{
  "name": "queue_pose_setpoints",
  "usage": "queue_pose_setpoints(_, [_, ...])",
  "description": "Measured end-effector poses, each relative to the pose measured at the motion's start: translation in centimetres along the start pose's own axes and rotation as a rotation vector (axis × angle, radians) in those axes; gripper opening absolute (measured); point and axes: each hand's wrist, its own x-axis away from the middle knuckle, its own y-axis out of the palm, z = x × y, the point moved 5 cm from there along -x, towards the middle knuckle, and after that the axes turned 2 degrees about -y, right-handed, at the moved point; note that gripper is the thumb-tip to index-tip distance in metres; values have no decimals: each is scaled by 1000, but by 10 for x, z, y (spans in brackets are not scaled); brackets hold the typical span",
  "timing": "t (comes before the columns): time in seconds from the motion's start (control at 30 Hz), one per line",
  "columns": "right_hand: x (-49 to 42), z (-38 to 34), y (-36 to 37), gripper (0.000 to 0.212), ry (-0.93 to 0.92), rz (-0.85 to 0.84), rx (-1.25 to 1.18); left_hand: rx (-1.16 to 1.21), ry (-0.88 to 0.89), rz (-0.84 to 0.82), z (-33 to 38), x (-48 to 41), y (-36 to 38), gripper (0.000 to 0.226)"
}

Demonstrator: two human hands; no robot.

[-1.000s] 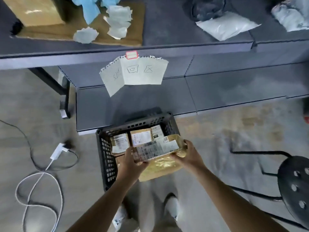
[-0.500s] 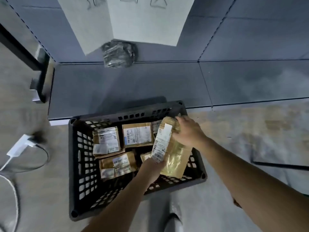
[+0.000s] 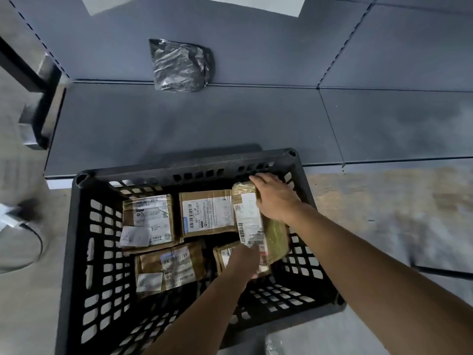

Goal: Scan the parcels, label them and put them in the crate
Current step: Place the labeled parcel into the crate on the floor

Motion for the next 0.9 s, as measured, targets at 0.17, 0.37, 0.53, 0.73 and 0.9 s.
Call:
queue_pose_setpoints(0.17, [-1, -5, 5, 66, 47, 58, 116, -101, 60, -15, 2, 1, 6, 19])
queue_pose_setpoints(0.37, [6, -2, 2, 54, 54, 83, 223, -225, 329, 78, 18, 13, -3, 42])
queue_pose_setpoints(0.53, [0, -3, 7, 52, 48, 84, 289, -222, 368, 79, 28, 1, -13, 39])
queue_pose_setpoints(0.73, [3, 3, 8, 49, 4, 86, 222, -749, 585, 396, 22, -3, -43, 62])
queue_pose_setpoints(0.9, [-6, -3, 7, 43, 42, 82, 292, -890, 580, 434, 21, -6, -48, 58])
